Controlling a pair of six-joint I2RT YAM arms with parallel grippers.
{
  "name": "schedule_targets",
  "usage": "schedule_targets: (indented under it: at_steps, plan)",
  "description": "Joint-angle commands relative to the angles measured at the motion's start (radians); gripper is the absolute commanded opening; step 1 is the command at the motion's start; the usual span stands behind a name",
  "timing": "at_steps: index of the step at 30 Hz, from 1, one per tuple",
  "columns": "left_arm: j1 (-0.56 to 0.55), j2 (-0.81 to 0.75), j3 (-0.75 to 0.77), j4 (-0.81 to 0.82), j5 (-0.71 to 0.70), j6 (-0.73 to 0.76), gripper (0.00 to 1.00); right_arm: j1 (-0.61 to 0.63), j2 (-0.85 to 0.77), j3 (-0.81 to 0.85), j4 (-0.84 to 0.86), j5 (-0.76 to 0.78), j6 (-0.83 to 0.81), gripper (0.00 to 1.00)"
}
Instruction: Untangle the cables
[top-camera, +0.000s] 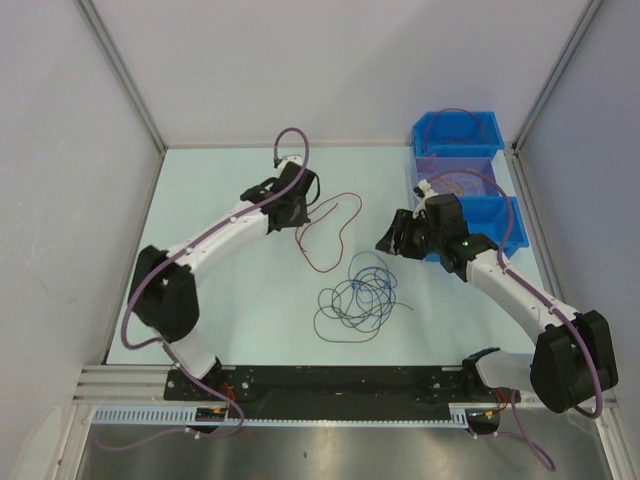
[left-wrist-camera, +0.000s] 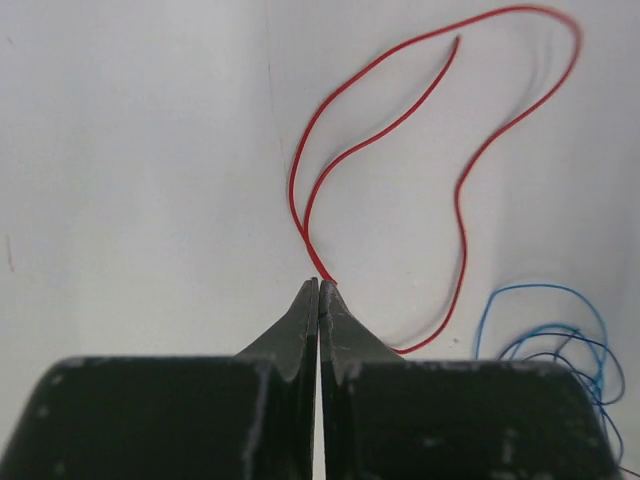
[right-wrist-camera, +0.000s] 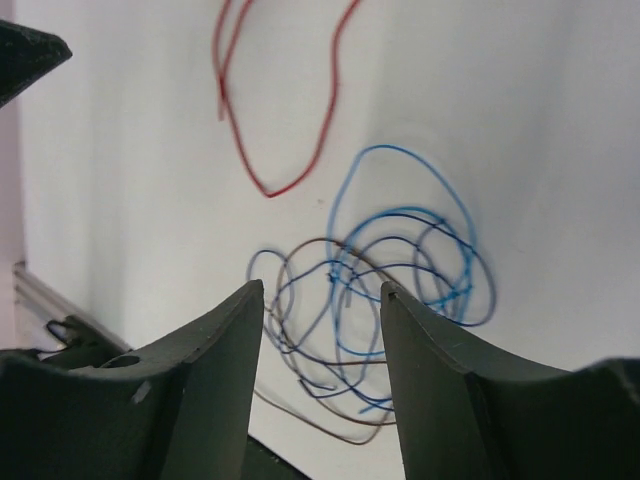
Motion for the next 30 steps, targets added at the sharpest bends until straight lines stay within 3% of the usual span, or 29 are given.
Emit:
schedule_targets:
  at_steps: [1,11,19,27,30]
  plan:
    - [-0.010,-0.119,-0.023,-0.007,-0.016,0.058,0.00,0.028,0.000,0.033,0.111,-0.096,0.065,0.57]
    - [-0.010,-0.413,-0.209,-0.073,0.035,0.131,0.07,0.076,0.276,0.263,0.045,0.192,0.055,0.57]
    - [-0.010,-0.636,-0.356,-0.116,0.085,0.219,0.02,0.068,0.596,0.472,0.060,0.218,0.013,0.52]
    - [-0.008,-0.829,-0.516,-0.061,0.087,0.252,0.03,0.063,0.808,0.717,-0.036,0.278,-0.022,0.50]
    - [-0.010,-0.847,-0.510,-0.058,0.127,0.257,0.02,0.056,0.867,0.787,-0.060,0.318,-0.022,0.50]
